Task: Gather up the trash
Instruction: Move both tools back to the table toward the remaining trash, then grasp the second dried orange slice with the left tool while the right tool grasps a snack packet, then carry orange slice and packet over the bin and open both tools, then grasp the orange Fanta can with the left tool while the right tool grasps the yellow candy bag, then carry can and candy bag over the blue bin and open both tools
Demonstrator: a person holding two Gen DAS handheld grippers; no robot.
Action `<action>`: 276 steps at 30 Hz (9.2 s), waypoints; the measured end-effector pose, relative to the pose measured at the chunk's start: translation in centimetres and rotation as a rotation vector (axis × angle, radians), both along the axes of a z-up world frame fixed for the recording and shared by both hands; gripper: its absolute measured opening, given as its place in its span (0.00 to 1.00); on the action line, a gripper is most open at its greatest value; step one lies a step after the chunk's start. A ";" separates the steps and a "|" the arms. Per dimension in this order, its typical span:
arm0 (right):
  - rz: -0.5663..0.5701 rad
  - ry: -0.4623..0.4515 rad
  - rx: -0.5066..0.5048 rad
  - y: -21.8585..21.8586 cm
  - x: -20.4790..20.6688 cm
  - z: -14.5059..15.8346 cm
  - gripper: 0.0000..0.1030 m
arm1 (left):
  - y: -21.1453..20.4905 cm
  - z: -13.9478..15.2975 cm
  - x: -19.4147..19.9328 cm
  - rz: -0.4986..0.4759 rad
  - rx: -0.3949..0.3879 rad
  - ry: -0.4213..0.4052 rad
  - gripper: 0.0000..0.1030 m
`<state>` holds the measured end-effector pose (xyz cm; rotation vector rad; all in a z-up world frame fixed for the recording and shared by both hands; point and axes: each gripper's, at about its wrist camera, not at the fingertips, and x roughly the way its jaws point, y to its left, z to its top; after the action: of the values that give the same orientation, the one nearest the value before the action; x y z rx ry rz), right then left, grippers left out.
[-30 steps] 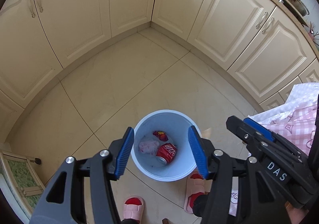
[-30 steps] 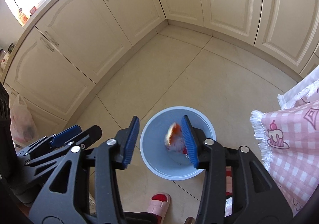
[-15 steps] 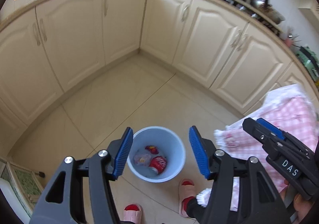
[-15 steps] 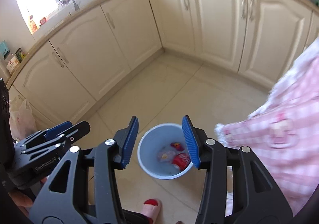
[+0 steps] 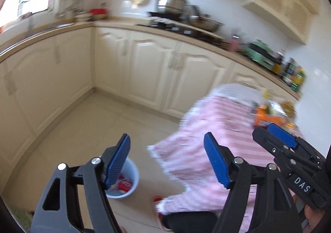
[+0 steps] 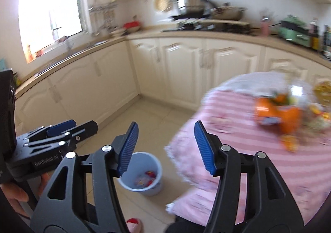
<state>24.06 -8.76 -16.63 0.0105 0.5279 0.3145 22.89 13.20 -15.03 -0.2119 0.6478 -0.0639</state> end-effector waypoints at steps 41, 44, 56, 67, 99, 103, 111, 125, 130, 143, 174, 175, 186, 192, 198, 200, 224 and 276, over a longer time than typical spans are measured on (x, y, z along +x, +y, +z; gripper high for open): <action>-0.439 0.243 0.190 -27.6 6.2 -5.0 0.62 | -29.2 -5.0 10.3 -0.436 0.174 0.182 0.38; -0.444 0.252 0.217 -27.6 7.8 -4.9 0.62 | -28.3 -3.1 9.3 -0.440 0.138 0.131 0.37; -0.466 0.313 0.247 -27.6 11.9 -6.1 0.25 | -25.8 -0.1 10.3 -0.382 0.080 0.044 0.37; -0.441 0.165 0.169 -24.4 6.6 -1.8 0.12 | -21.7 0.5 9.4 -0.364 -0.010 0.021 0.37; 0.292 0.374 -0.055 20.6 13.9 -14.3 0.12 | 16.2 -14.7 8.0 0.241 -0.056 0.303 0.38; 0.308 0.433 -0.065 22.5 15.2 -17.2 0.12 | 18.4 -16.9 9.2 0.263 -0.074 0.328 0.38; 0.323 0.481 -0.072 23.8 16.6 -19.5 0.12 | 19.8 -18.6 10.0 0.315 -0.049 0.324 0.59; 0.359 0.493 -0.083 25.9 16.4 -20.1 0.12 | 21.8 -18.6 8.5 0.360 -0.043 0.335 0.59; 0.368 0.487 -0.080 26.6 16.4 -20.3 0.13 | 22.4 -18.4 7.9 0.382 -0.041 0.337 0.59; 0.354 0.448 -0.073 27.1 16.4 -19.1 0.30 | 23.0 -16.8 6.6 0.410 -0.033 0.325 0.59; -0.112 0.012 0.039 -7.6 3.4 1.5 0.45 | -8.4 0.9 5.1 -0.183 -0.024 0.040 0.66; -0.141 0.007 0.043 -9.3 3.1 1.7 0.45 | -10.4 1.1 5.3 -0.212 -0.018 0.041 0.67; -0.298 0.050 0.094 -21.4 2.2 -0.3 0.46 | -20.3 -2.7 8.8 -0.210 -0.353 0.216 0.68; -0.306 0.076 0.083 -23.3 3.1 -1.4 0.47 | -21.5 -4.0 11.3 -0.080 -0.429 0.230 0.68; -0.323 0.100 0.075 -25.2 4.5 -2.3 0.49 | -21.1 -5.7 13.7 -0.008 -0.506 0.274 0.68; -0.331 0.105 0.064 -25.5 4.9 -2.5 0.49 | -21.2 -6.5 14.2 0.003 -0.532 0.291 0.68; -0.425 0.294 0.097 -31.5 14.4 -6.1 0.35 | -20.5 -1.1 14.0 -0.089 -0.403 0.023 0.12; 0.287 0.472 -0.156 22.6 15.8 -21.8 0.34 | 21.6 -20.5 8.0 0.393 -0.379 0.337 0.12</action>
<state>39.82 13.88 -38.40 -0.1467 1.0258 0.5558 30.90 34.82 -35.56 -0.7229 0.9160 0.2345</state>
